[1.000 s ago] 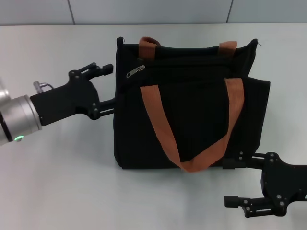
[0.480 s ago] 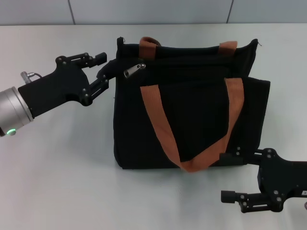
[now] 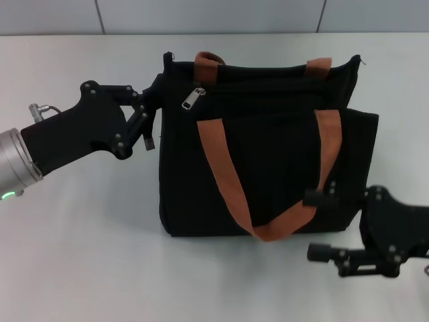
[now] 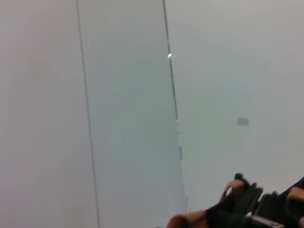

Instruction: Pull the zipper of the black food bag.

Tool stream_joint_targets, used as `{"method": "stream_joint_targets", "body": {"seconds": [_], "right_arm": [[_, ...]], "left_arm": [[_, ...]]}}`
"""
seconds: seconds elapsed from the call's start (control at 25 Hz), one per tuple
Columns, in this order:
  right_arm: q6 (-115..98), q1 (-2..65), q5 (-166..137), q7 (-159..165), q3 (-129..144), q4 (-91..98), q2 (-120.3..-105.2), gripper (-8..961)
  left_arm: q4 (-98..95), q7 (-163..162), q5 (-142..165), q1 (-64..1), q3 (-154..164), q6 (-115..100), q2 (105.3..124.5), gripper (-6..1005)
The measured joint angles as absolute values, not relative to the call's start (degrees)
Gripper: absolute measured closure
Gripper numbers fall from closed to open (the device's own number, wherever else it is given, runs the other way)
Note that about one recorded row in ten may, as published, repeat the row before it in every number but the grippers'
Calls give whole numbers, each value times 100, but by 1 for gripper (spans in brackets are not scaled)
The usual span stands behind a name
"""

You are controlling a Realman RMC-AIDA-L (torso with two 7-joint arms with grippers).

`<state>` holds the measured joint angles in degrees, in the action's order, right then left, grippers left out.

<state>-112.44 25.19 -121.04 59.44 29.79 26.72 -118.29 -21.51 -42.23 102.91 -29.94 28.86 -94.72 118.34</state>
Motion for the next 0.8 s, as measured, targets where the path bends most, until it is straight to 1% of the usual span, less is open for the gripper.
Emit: {"method": "stream_joint_targets", "body": {"seconds": [0.2,0.28,0.32,0.44,0.48,0.8], "right_arm": [[-11544,2707,-11415,7120,2979,2662,-11728,233],[-11572,2933,-11320,7938,2979,2684,-11669,235],[-11572,2933,-11320,7938,2979,2684,-11669,237],[-11543,3312,-11308,8821,2979,2770,-11626,241],[-11543,3312,-11308,8821,2979,2770,-11626,243],[-11437,4005,-11191,10472,3016,3246,-11580,255]], "left_arm": [[-2182,-4220,10291,-2988,2906,-9666,11839,976],[-2227,-4213,10300,-2984,2908,-9656,11843,976],[-2227,-4213,10300,-2984,2908,-9656,11843,976],[-2235,-4202,10302,-2957,2895,-9633,11847,976],[-2235,-4202,10302,-2957,2895,-9633,11847,976],[-2234,-4201,10298,-2916,2867,-9682,11841,976]]}}
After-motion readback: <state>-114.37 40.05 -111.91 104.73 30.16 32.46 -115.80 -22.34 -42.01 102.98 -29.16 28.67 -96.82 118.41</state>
